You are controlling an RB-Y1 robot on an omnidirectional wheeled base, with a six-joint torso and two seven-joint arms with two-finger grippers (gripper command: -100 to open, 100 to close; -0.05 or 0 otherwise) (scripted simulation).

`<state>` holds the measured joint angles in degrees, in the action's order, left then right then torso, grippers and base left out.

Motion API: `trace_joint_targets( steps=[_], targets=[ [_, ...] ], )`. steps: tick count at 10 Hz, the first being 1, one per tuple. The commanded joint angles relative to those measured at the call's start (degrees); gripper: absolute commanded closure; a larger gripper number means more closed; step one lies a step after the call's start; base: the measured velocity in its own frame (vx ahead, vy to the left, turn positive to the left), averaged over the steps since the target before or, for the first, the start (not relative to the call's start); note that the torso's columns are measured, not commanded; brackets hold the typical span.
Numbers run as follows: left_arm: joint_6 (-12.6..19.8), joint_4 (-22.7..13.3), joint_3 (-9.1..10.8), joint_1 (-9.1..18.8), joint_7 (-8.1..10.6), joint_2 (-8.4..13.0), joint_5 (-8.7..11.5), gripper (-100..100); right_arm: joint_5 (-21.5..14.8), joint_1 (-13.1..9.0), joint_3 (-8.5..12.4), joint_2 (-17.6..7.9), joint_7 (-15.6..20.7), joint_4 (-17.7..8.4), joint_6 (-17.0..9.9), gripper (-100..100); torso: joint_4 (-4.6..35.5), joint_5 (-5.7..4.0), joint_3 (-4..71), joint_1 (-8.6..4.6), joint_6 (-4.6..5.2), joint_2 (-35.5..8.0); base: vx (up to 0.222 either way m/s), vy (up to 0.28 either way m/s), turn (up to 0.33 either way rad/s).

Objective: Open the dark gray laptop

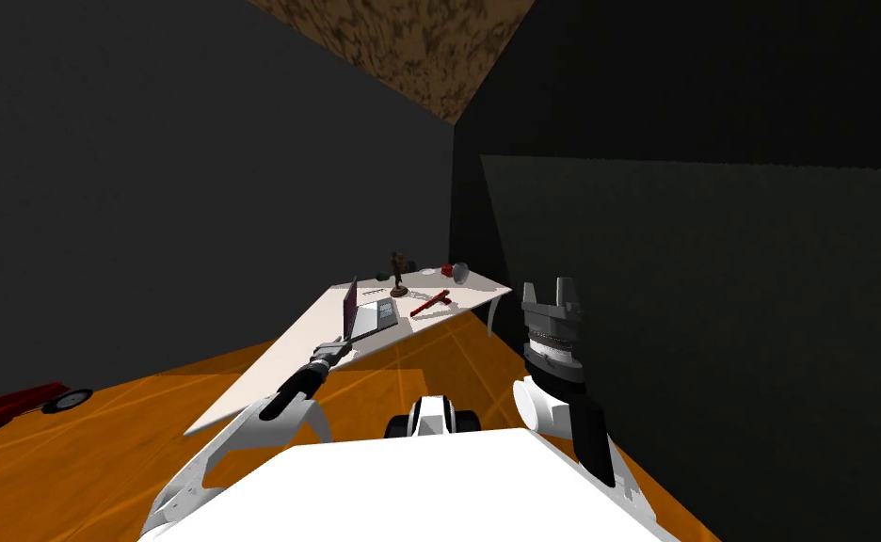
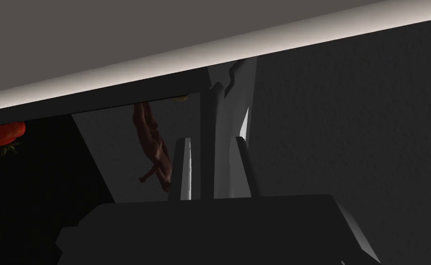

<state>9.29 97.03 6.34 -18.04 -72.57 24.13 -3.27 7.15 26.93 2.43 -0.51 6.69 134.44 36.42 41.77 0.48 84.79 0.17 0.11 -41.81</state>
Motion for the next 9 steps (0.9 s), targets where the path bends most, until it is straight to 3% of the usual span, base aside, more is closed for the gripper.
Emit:
trace_joint_targets(
  steps=[1,2,4,5,6,8,9],
  targets=[
    [0.78,-1.59,-0.63,-0.46,3.26,0.16,-0.81,100,0.00,0.01,0.00,0.00,0.00,0.00,0.00,0,-0.05,0.02,0.06,0.18,-0.17,0.07,0.011,-0.007,0.013],
    [1.90,-3.87,-1.39,2.51,5.61,2.56,-3.56,100,0.00,0.01,0.00,0.00,0.00,0.00,0.00,0,-0.02,0.04,0.05,0.32,-0.18,0.07,-0.098,-0.013,-0.227],
    [1.90,-6.09,-1.39,2.51,8.77,2.56,-6.81,100,0.00,-0.01,0.00,0.00,0.00,-0.01,0.00,0,0.03,0.15,-0.04,0.26,0.21,-0.01,-0.089,-0.007,-0.125],
    [1.90,-6.47,-1.39,2.51,10.13,2.56,-6.95,100,0.00,0.00,0.00,0.00,0.00,0.00,0.00,0,-0.03,0.08,0.03,0.15,-0.06,0.05,-0.009,-0.008,0.050],
    [3.01,-8.37,-2.14,5.47,11.76,4.96,-9.79,100,0.00,0.01,0.01,0.00,0.00,0.00,0.00,0,-0.09,0.13,0.10,0.17,-0.01,0.18,-0.100,-0.023,-0.209],
    [3.01,-11.50,-2.14,5.47,14.80,4.96,-13.10,100,0.00,-0.01,0.00,0.00,0.00,0.00,0.00,0,-0.05,0.21,0.05,0.12,0.37,0.14,-0.088,-0.018,-0.120],
    [3.01,-11.88,-2.14,5.47,16.36,4.96,-13.10,100,0.00,0.01,0.00,0.00,0.00,0.00,0.00,0,-0.15,0.23,0.15,0.14,0.19,0.30,-0.012,-0.019,0.017]
  ],
)
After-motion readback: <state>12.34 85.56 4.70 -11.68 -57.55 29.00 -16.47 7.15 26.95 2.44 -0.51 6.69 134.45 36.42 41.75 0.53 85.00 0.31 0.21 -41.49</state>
